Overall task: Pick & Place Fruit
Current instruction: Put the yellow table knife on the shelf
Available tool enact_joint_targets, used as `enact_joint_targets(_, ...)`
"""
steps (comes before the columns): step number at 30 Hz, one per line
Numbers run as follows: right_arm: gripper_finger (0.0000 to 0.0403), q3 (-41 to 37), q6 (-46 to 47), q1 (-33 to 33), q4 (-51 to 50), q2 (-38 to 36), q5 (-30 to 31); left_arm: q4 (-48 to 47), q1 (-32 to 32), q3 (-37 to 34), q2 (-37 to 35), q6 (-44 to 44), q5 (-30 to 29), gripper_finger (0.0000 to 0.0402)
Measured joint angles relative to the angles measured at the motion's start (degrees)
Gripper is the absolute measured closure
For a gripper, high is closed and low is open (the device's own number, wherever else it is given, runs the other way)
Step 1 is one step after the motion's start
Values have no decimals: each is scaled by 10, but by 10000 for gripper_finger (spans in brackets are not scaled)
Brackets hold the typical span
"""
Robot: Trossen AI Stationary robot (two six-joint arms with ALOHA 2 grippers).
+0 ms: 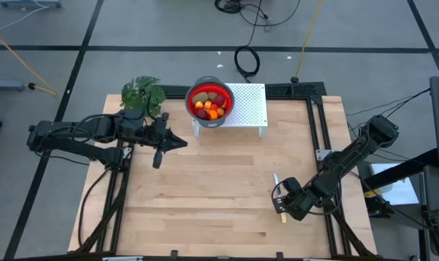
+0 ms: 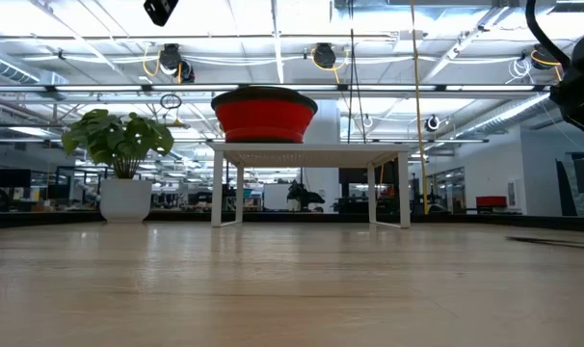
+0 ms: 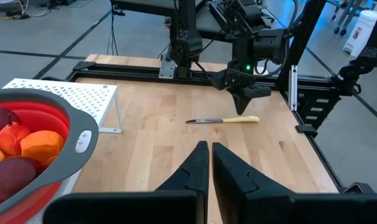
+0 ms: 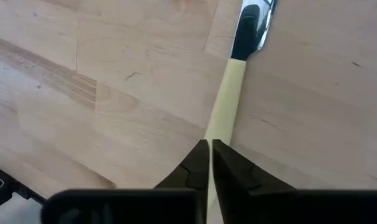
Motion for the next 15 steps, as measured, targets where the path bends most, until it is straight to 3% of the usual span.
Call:
enact_joint_targets(6, 335, 0, 4, 0, 15, 0, -2, 0, 0, 0, 0, 6, 0, 383)
enact_joint_targets(15, 187, 0, -9, -1, 14, 0, -11, -4, 0, 0, 0, 6, 0, 382)
